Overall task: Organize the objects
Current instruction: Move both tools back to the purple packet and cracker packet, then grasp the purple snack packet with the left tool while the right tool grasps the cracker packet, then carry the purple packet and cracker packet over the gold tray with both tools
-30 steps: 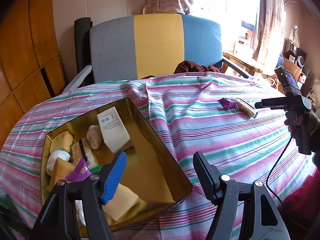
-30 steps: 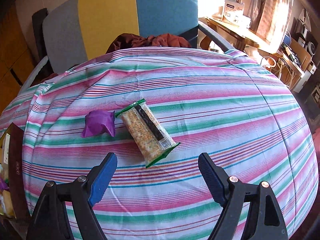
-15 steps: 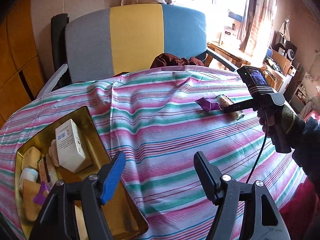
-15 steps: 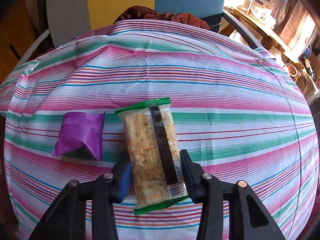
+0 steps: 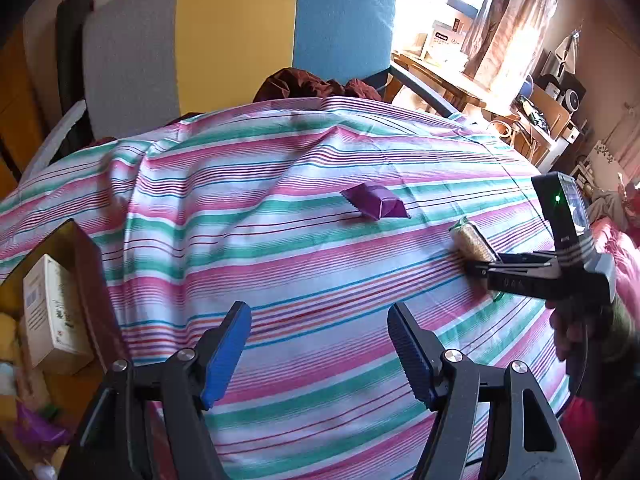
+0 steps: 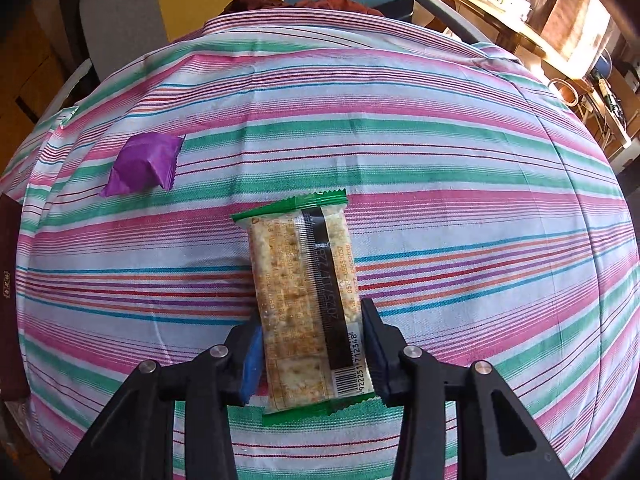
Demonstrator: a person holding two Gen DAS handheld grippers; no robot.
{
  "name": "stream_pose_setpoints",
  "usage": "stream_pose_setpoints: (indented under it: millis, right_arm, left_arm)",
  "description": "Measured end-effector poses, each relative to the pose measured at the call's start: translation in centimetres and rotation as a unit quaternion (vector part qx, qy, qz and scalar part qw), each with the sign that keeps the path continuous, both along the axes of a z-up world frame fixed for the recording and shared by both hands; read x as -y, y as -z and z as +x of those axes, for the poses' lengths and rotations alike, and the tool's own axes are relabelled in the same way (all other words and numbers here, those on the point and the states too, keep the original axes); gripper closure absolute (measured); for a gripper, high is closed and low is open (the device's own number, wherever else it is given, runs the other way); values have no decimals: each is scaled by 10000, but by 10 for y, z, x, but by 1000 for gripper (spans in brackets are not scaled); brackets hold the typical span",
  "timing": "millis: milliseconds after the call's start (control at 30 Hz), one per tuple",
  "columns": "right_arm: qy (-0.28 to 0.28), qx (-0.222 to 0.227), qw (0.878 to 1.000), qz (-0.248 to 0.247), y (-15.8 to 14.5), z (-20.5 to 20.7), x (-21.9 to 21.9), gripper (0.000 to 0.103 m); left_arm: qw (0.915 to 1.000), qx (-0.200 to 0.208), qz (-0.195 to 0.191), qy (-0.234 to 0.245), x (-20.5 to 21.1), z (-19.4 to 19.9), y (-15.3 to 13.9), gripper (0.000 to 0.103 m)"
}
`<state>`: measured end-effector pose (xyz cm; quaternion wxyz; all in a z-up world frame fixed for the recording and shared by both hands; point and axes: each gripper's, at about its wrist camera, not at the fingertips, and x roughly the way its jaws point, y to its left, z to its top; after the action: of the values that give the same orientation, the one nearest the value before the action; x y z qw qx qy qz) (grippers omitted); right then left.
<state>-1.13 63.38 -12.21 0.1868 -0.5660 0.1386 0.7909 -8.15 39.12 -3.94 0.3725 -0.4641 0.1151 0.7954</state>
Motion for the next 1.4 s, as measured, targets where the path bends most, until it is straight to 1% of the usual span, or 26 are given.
stream_pose_setpoints:
  millis: [67,133,167,200,267,300,333,367,467,567,667,767,833,867,900,933,1000,1100,1167,1267,1367,1400]
  right_arm:
    - [16,-38,10000,-21,0,2,0,59]
    - [43,-87,9999,-101,0,3,-2,59]
    - [51,-101,9999,-124,0,2,-3,59]
    - [45,-100,9999,-123,0,2,-3,58]
    - [5,-71,9999,-94,0,-1,-5,58]
    - [-3,-56,9999,-93,0,-1,-4,58]
    - [-12,-45,9999,-99,-1,-2,-5,58]
    - [-19,-37,9999,-110,-1,-2,-5,58]
    - [-58,-11,9999,-100,-1,-3,-5,58]
    - [-79,19,9999,-74,-2,-4,-4,58]
    - [-89,38,9999,-76,0,-8,-7,58]
    - [-100,44,9999,-73,-2,-7,-8,58]
    - [-116,33,9999,-62,-2,-8,-9,57]
    - [-124,20,9999,-57,-2,-8,-9,57]
    - [-129,2,9999,-56,-2,-8,-9,57]
    - [-141,-17,9999,-47,-2,-8,-10,57]
    - [-182,-45,9998,-8,-2,-9,-9,57]
    - [-261,-93,9996,64,-3,-8,-8,57]
    - [-284,-144,9995,61,-3,-7,-5,56]
    - [-280,-224,9993,39,-1,-6,-4,56]
    - [-317,-292,9990,97,1,-4,-4,56]
    - [-311,-313,9990,98,3,-4,-5,56]
  left_arm:
    - [9999,136,84,24,-18,-8,1,32]
    - [9998,76,60,151,-37,-14,1,32]
    - [9996,-56,-46,279,-48,-16,2,32]
    - [9982,-317,-202,473,-59,-15,3,32]
    - [9879,-935,-518,1127,-81,-11,6,32]
    - [9803,-1200,-673,1416,-90,-10,9,32]
    - [9748,-1340,-794,1598,-98,-12,11,32]
    - [9710,-1393,-857,1742,-105,-15,13,31]
    - [9645,-1376,-904,2066,-123,-26,18,24]
    - [9550,-1408,-1058,2388,-142,-32,29,23]
    - [9458,-1423,-1183,2668,-159,-39,40,23]
    - [9402,-1424,-1216,2845,-170,-45,48,23]
    - [9382,-1355,-1194,2952,-176,-46,51,29]
    - [9389,-1283,-1186,2966,-178,-46,53,40]
    - [9413,-1153,-1178,2947,-180,-46,56,48]
    - [9446,-1067,-1151,2883,-178,-45,57,49]
    - [9499,-1022,-1010,2776,-168,-40,57,50]
    - [9628,-954,-876,2373,-144,-31,54,50]
    - [9711,-1020,-813,1998,-122,-21,50,50]
    - [9844,-931,-717,1311,-85,-2,49,50]
    - [9906,-956,-627,758,-49,17,53,50]
    - [9914,-971,-620,624,-39,25,55,50]
